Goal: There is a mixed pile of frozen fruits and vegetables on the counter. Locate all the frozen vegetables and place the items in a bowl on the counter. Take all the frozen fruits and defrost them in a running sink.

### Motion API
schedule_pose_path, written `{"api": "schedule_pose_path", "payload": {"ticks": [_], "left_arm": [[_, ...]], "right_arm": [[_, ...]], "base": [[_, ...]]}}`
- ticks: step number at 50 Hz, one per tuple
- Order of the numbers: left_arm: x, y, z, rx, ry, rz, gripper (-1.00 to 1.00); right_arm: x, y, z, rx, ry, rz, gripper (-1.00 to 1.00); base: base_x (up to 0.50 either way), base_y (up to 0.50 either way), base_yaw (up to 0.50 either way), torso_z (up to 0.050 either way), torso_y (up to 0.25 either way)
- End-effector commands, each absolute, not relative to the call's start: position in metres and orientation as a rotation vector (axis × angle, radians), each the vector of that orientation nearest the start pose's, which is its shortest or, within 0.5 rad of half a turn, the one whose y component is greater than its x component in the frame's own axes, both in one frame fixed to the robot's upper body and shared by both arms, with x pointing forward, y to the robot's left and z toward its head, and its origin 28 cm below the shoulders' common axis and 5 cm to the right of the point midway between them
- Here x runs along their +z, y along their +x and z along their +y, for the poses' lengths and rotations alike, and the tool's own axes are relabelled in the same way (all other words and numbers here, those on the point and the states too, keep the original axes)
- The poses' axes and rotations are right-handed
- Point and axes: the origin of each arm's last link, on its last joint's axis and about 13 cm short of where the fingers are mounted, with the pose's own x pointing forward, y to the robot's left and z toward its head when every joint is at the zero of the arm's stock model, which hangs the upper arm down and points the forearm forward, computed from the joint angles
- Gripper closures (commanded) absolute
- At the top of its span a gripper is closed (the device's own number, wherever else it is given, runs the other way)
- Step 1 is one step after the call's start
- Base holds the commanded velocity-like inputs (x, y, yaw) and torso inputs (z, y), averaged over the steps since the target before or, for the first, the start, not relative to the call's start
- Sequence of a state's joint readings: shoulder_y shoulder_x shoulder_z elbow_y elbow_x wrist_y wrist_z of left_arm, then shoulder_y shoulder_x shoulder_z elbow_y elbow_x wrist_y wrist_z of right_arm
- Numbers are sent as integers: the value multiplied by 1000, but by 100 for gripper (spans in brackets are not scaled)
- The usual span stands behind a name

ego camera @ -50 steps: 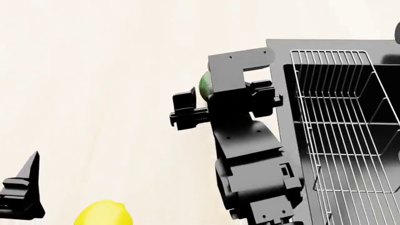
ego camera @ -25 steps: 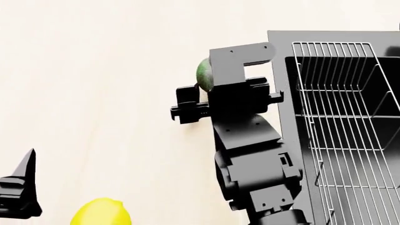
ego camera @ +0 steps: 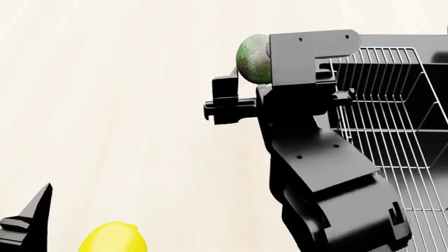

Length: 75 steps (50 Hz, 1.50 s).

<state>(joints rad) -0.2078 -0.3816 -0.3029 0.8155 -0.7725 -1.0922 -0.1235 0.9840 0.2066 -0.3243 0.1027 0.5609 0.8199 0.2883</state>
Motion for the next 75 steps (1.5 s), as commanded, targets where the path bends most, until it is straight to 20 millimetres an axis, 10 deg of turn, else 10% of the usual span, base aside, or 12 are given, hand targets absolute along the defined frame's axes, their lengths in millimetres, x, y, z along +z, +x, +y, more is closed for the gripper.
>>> {"api": "schedule_pose_path", "payload": {"ticks": [1, 51, 52, 57, 75], "left_arm": [[183, 166, 253, -331, -89, 47, -100], [142, 184, 194, -540, 26, 295, -100], [144, 185, 194, -521, 25, 272, 100], [158, 181, 195, -497, 42, 215, 100], [196, 190, 216, -377, 33, 97, 100]], "right_arm": [[230, 327, -93, 147, -79, -1, 100], [225, 292, -122, 124, -91, 1, 100], [225, 291, -122, 124, -90, 0, 100], [227, 282, -127, 112, -95, -43, 100], [233, 156, -175, 88, -102, -163, 100]], "base": [[0, 0, 0, 0, 0], [0, 0, 0, 0, 0], [0, 0, 0, 0, 0], [0, 0, 0, 0, 0], [0, 0, 0, 0, 0]]}}
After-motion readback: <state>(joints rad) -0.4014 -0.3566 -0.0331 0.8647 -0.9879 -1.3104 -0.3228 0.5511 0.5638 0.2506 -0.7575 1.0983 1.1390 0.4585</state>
